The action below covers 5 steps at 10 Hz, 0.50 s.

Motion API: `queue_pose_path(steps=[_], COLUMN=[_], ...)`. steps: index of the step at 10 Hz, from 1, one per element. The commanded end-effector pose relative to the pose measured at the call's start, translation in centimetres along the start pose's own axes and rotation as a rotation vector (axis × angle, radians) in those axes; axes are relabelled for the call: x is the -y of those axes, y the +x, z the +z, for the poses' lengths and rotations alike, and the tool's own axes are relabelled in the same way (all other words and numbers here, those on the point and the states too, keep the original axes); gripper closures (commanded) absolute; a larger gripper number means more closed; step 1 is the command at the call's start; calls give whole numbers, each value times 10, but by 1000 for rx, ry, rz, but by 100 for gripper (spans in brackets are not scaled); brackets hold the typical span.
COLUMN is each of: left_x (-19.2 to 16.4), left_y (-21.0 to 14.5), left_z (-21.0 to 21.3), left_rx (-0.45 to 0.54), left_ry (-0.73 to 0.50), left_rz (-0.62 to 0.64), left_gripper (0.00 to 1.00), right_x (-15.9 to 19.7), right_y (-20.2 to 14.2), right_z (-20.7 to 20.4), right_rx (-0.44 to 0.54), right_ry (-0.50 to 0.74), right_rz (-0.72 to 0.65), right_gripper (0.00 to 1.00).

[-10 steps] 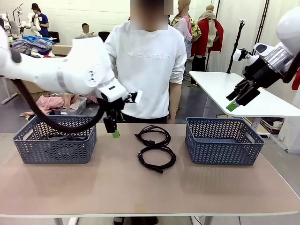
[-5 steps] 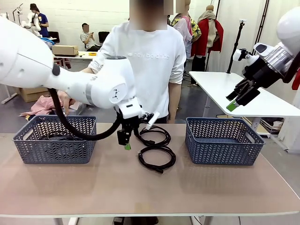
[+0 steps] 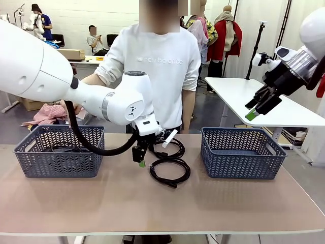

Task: Organize the cables according to human instructions.
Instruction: Pick up a bundle of cables and place it in the basket indicated by the human.

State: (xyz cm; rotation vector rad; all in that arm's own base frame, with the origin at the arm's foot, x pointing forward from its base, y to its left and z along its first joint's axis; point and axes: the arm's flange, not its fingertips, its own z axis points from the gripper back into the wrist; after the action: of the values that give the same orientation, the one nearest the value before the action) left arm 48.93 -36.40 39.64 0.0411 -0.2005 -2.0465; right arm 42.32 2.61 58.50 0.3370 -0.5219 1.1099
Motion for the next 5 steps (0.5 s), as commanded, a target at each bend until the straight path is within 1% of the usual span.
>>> queue_pose_path(steps=[1, 5], left_x=[2, 1], left_y=[3, 7], left_z=[1, 0], left_rx=[0, 5], left_ry=[-7, -3], left_rz=[-19, -11], left_gripper=[0, 0], right_x=[1, 1], right_y=[2, 2], right_z=[2, 2], right_rx=[-2, -2], right_ry=[-3, -3], right_rz=[1, 1], right_gripper=[0, 0])
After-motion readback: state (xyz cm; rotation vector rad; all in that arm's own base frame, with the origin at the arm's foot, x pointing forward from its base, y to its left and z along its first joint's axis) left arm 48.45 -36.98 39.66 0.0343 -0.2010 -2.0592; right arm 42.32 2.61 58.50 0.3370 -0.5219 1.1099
